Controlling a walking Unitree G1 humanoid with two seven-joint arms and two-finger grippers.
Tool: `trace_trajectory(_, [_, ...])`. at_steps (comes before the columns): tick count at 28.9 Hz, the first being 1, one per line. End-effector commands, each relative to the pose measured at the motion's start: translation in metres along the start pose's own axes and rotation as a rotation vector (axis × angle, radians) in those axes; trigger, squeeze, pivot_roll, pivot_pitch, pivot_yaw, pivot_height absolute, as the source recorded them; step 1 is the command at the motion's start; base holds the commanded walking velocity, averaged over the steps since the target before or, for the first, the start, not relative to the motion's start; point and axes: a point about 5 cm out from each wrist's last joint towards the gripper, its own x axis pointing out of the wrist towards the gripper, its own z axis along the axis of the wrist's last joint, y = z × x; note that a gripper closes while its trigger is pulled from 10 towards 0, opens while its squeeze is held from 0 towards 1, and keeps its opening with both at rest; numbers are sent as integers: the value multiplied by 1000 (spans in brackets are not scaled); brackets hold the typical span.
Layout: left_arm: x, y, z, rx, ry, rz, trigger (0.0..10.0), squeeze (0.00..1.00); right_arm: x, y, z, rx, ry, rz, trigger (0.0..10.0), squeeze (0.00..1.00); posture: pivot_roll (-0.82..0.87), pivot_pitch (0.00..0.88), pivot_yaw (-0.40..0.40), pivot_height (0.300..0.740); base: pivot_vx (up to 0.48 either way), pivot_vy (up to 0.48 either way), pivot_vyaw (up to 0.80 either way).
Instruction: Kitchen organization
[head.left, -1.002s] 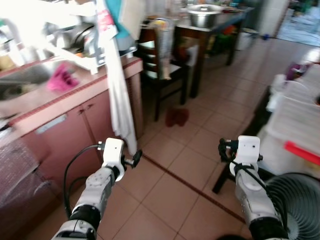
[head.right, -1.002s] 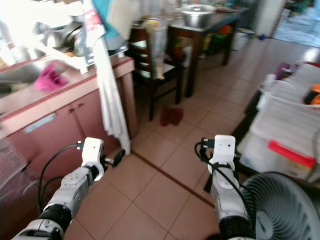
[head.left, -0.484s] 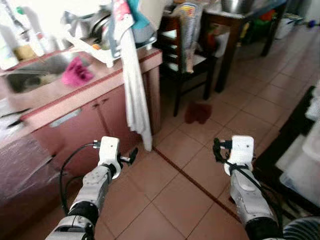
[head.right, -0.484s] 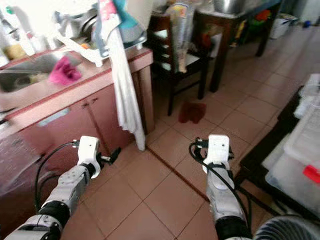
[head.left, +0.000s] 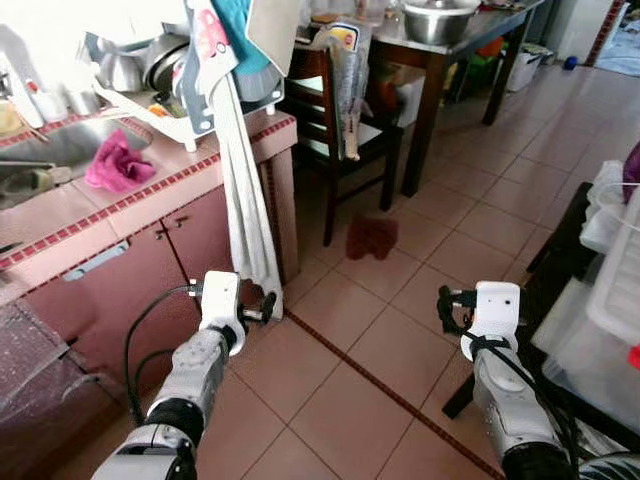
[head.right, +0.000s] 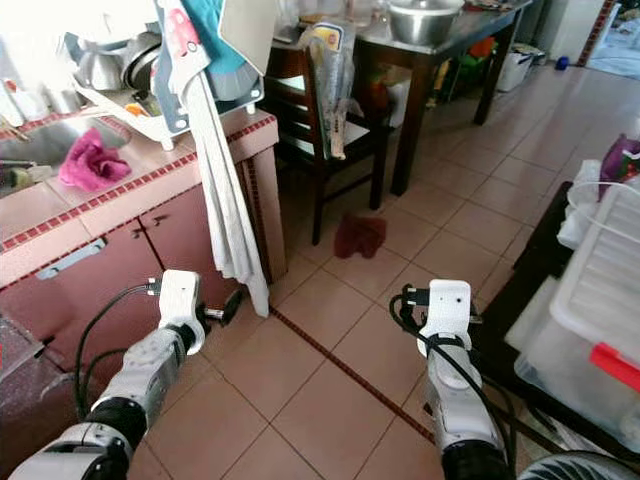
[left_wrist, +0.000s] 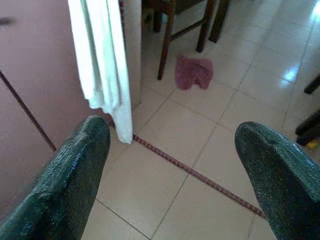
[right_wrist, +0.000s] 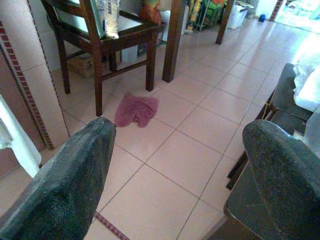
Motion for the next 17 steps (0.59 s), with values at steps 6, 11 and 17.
trace_trajectory(6, [1, 2, 3, 16, -2, 9, 10000, 0, 0, -2, -1, -1, 3, 0, 10000, 0, -69, 0, 35, 740, 0, 0, 0])
trace_trajectory(11, [0, 5, -4, 48, 37, 26, 10000, 0, 2, -1, -5, 4, 23, 0, 10000, 0, -62, 0, 36, 740, 0, 0, 90])
trace_trajectory(17, [-5, 12, -14, 71, 84, 49, 10000, 0, 6, 0, -9, -6, 51, 8, 10000, 0, -58, 0, 36, 740, 0, 0, 800])
